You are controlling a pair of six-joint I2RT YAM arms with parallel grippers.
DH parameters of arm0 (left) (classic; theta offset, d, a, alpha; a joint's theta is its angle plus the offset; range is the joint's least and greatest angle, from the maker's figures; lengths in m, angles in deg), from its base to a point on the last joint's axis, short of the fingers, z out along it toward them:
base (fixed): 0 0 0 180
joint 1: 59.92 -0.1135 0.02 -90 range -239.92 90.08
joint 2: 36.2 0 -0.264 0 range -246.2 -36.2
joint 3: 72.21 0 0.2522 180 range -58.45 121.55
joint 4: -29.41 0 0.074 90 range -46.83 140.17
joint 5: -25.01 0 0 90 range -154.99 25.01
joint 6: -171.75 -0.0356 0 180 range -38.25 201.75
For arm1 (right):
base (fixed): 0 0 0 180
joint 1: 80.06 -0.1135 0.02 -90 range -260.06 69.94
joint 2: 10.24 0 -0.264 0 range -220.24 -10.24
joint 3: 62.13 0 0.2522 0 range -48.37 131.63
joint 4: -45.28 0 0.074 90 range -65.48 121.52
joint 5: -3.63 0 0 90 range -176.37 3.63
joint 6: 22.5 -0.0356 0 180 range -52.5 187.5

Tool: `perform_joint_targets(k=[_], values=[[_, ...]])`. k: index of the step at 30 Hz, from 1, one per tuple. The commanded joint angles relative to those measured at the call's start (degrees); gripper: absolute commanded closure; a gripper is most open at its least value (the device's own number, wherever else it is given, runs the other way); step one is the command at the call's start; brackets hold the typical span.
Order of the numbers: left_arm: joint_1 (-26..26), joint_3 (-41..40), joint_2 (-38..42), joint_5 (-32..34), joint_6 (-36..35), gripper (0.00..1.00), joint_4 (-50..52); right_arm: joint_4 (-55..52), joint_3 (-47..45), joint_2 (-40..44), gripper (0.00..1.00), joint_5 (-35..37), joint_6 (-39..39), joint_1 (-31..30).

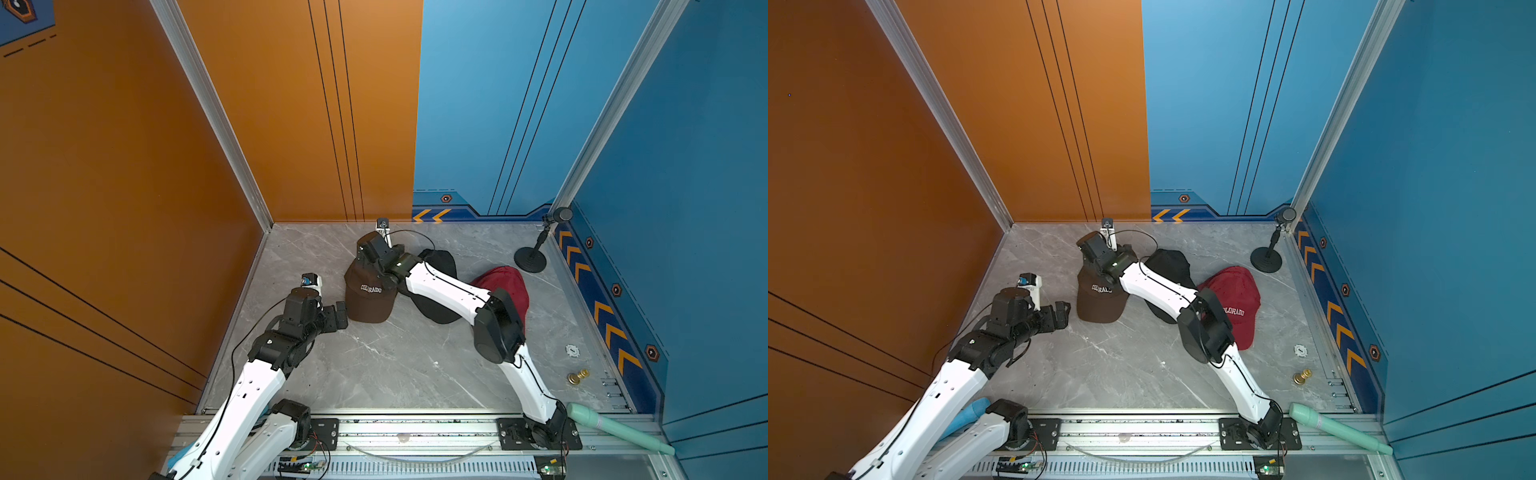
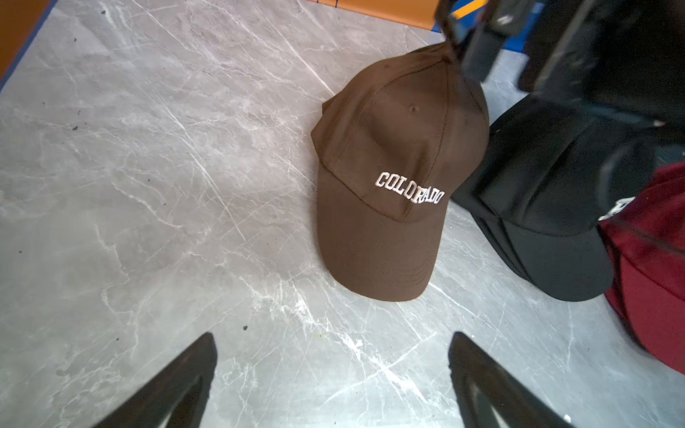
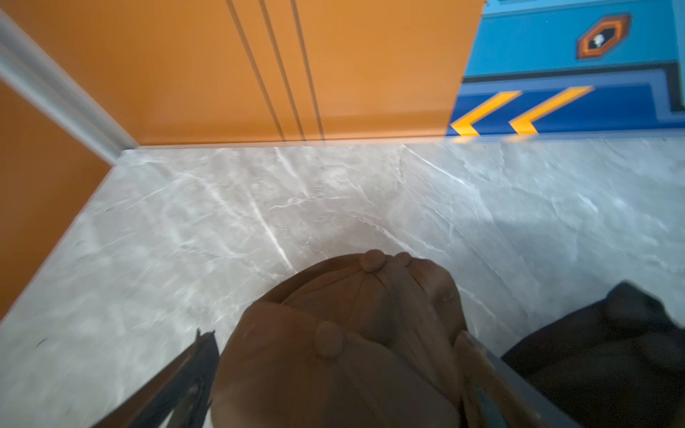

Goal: Stack the baseball caps by color
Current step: Place the baseball cap on the baseball cap, then reset both arms

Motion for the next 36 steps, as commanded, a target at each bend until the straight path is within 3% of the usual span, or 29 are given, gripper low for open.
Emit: perform_joint_targets(k=[1, 5, 12, 19, 24, 27, 29, 32, 36], values=[[0.1, 0.2, -0.9, -0.2, -0.9, 0.02, -1.3, 11.3, -9.4, 13.1, 0.00, -10.0, 6.9, 3.0], [2.0, 1.3, -2.2, 1.8, -2.4, 0.02, -2.2, 15.9, -22.5, 24.2, 0.00, -15.4, 12.1, 6.2], [6.1, 1.3, -3.1, 6.2, -5.0, 0.02, -6.3, 16.7, -42.1, 42.1, 0.00, -17.4, 19.1, 12.6], [7.1, -0.1, -3.7, 9.9, -6.4, 0.02, -9.5, 12.7, -57.3, 57.5, 0.00, -17.2, 23.0, 18.0], [6.8, -10.6, 2.8, 21.1, -10.3, 0.02, -21.8, 20.3, -77.4, 74.3, 0.00, -16.3, 26.3, 24.8], [5.8, -20.5, 7.4, 26.4, -12.9, 0.02, -34.9, 27.4, -90.2, 85.8, 0.00, -9.9, 26.0, 28.3], [4.1, -24.0, 9.2, 29.3, -11.8, 0.02, -37.6, 31.4, -97.8, 92.3, 0.00, -5.3, 25.9, 30.0], [1.0, -24.9, 11.0, 30.3, -11.1, 0.02, -36.7, 31.3, -104.1, 98.6, 0.00, -2.1, 26.0, 32.5], [-1.7, -27.3, 10.0, 31.2, -12.2, 0.02, -41.8, 32.4, -108.2, 100.6, 0.00, -1.7, 26.0, 36.4]])
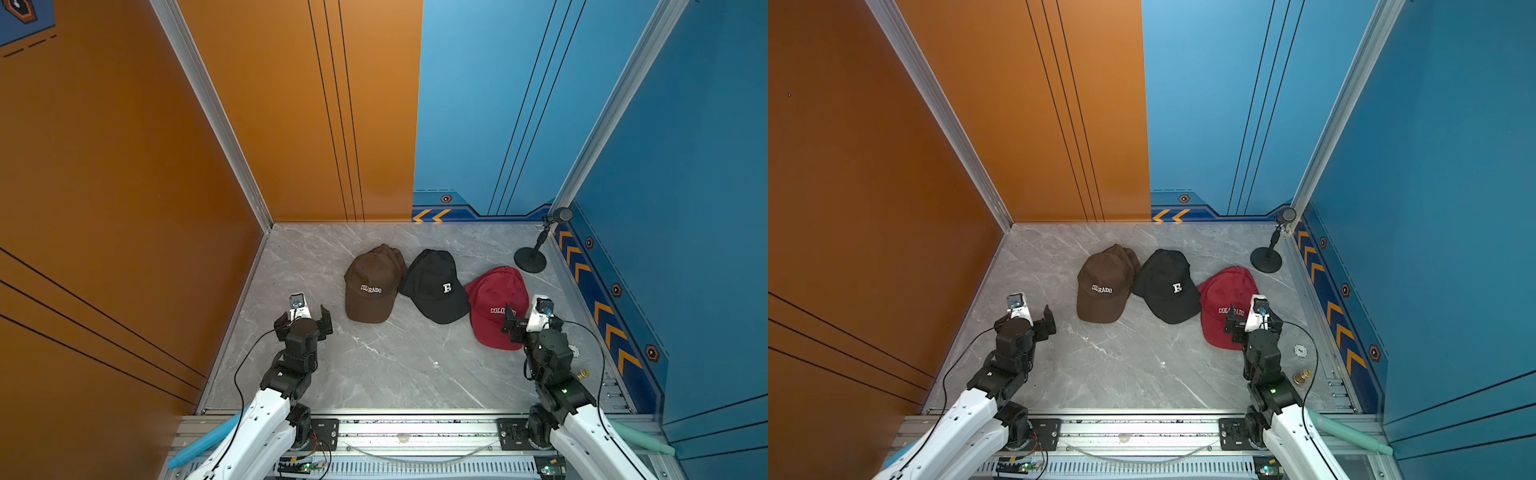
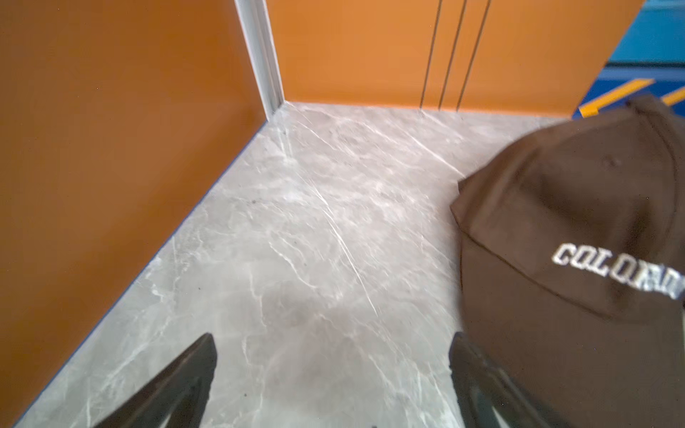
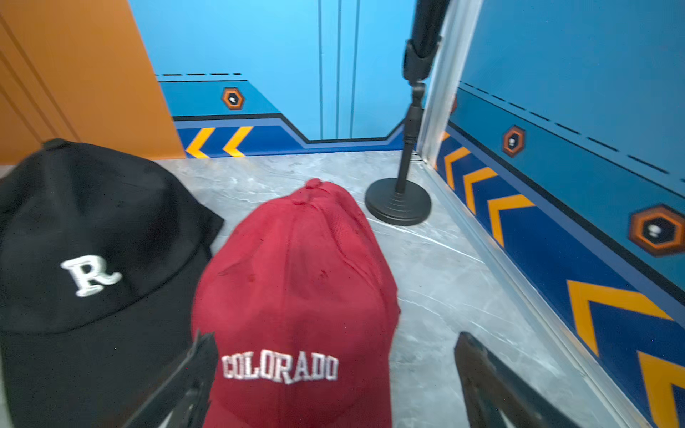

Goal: Stack the baseball caps by color
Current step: Reset both arms

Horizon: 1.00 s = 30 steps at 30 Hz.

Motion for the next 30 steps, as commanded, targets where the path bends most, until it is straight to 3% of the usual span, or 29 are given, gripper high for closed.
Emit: perform_joint_targets(k=[1, 8, 13, 19, 30], values=[[-2.2, -1.8, -1.7, 3.5, -1.7, 0.02, -7.8, 5.9, -2.5, 0.3, 0.00, 3.5, 0.2, 3.1], [-5.7, -3.2, -12.9, 0.6, -3.4, 0.02, -14.8, 15.8, -3.9, -11.5, 0.00, -0.7, -3.0, 10.1], [-7.9, -1.9, -19.2, -3.4, -4.1, 0.02, -19.9, 23.9, -0.9, -24.6, 0.00, -4.4, -3.4, 13.0], [-9.3, 1.7, -29.1, -7.3, -5.7, 0.02, -26.2, 32.1, 5.7, -41.4, 0.00, -7.6, -3.9, 13.3], [-10.3, 8.1, -40.9, -10.2, -5.8, 0.02, -31.5, 44.2, 10.3, -59.3, 0.00, -11.0, -1.2, 12.9]])
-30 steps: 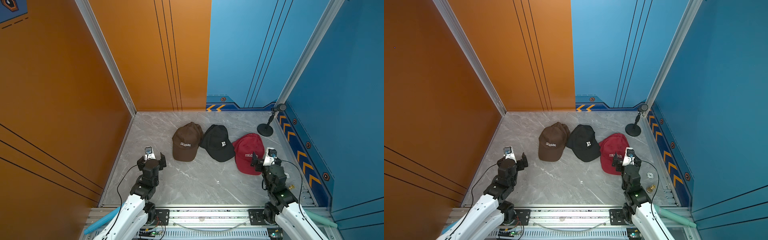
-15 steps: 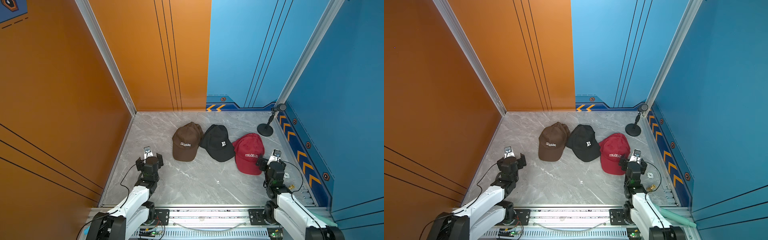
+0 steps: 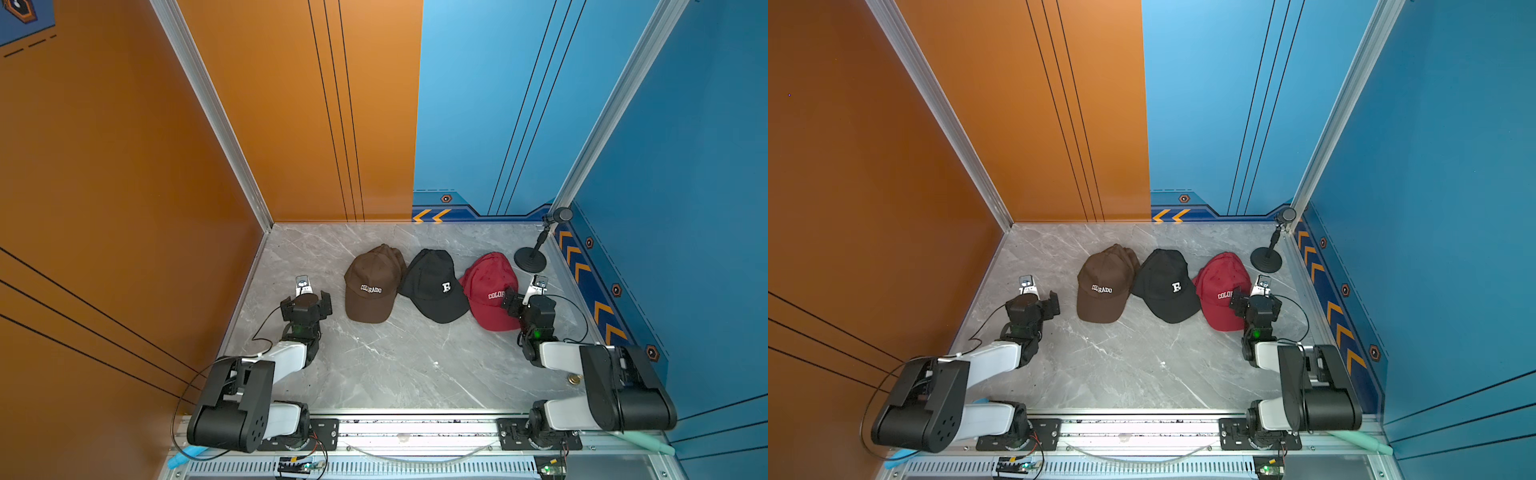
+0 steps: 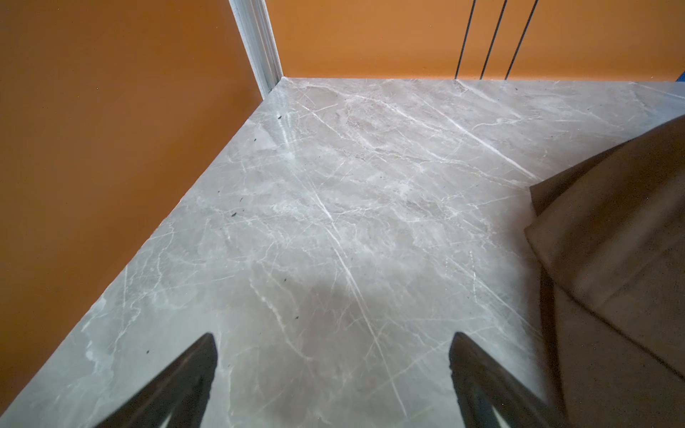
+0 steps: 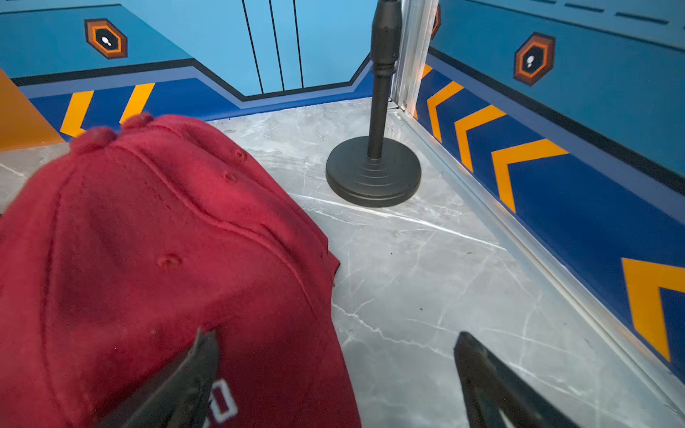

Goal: Stack the baseball caps by color
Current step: Reset both arms

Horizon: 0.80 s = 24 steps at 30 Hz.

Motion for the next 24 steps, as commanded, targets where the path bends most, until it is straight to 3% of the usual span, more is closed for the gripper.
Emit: perform_joint_targets(k=[1, 9, 17, 20, 24], values=[[-0.5, 1.4, -0.5, -1.4, -0.7, 0.02, -2.2, 3.2, 1.7, -2.3, 0.00, -2.4, 1.6, -0.5], [1.1, 1.8, -0.8, -9.1, -5.7, 0.02, -2.2, 0.3, 4.1, -4.0, 0.00, -1.3, 3.7, -2.3], [3.0, 2.2, -1.2, -12.0, -9.5, 0.02, -1.6, 0.2, 4.1, -4.0, 0.00, -1.3, 3.7, -2.2], [0.7, 1.2, -1.6, -11.7, -8.3, 0.02, -4.9, 0.1, 4.1, -4.0, 0.00, -1.5, 3.7, -2.1], [-6.8, -1.1, -10.2, -17.3, -2.0, 0.02, -18.2, 0.0, 4.1, -4.0, 0.00, -1.8, 3.6, -2.0]])
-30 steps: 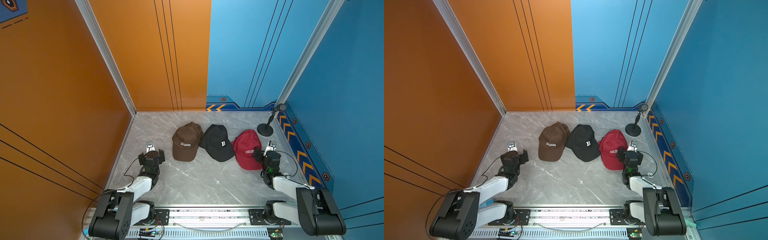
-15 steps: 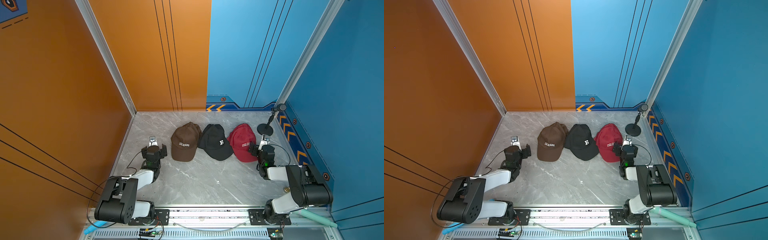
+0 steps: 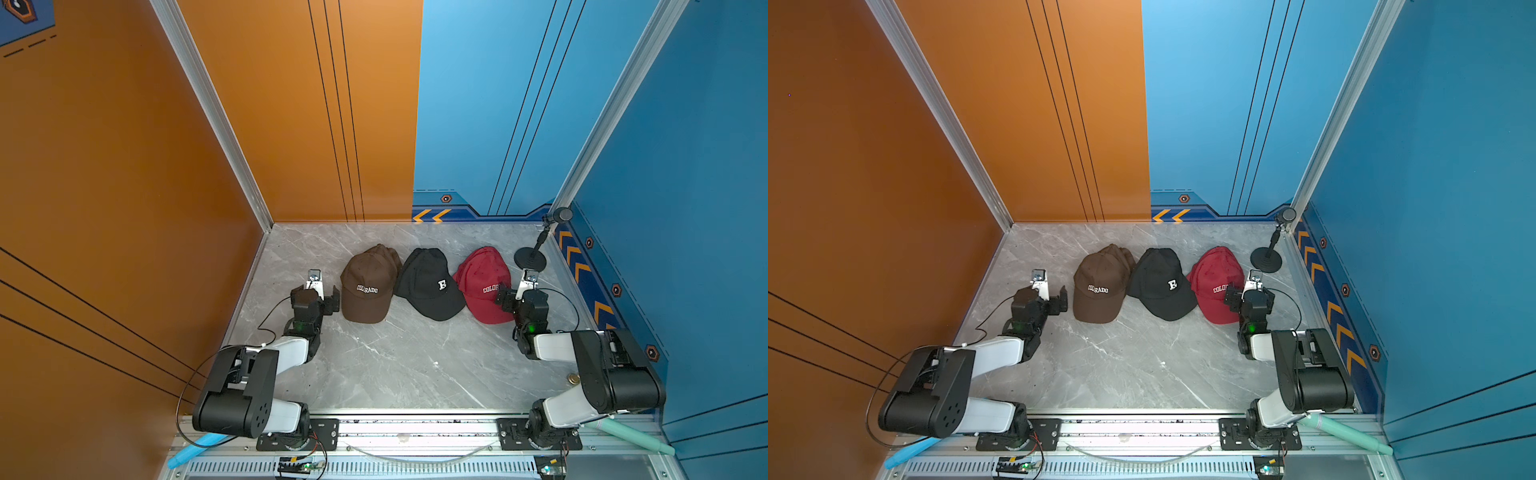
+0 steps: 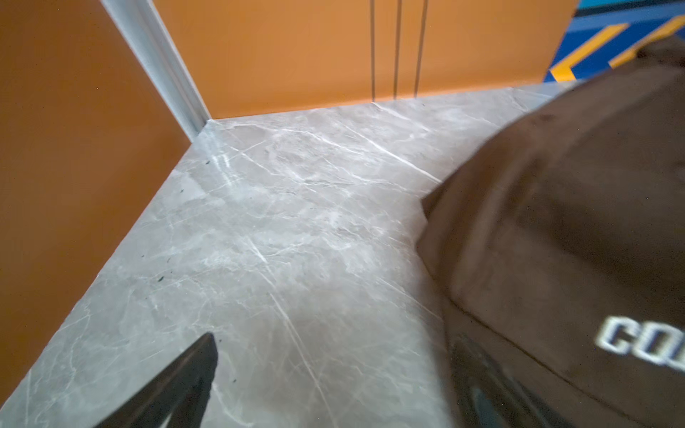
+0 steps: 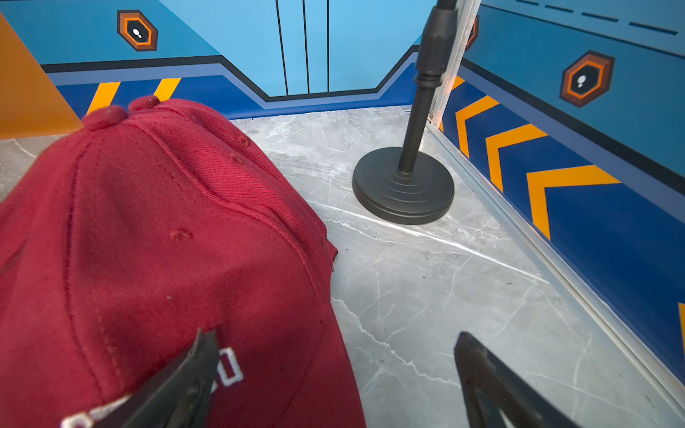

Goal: Stack the baseball caps by color
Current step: Reset both arms

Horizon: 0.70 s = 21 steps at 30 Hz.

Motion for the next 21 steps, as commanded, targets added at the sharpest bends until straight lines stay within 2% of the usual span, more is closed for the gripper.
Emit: perform_joint_targets(k=[1, 21], values=[[-3.8, -1.5, -6.5, -5.9, 3.8, 0.02, -9.6, -1.6, 0.9, -0.4, 0.00, -1.4, 1.0, 0.0], [-3.0, -0.8, -6.7, -4.1, 3.3, 0.02, -8.6, -1.9, 0.9, -0.4, 0.00, -1.8, 1.0, 0.2]])
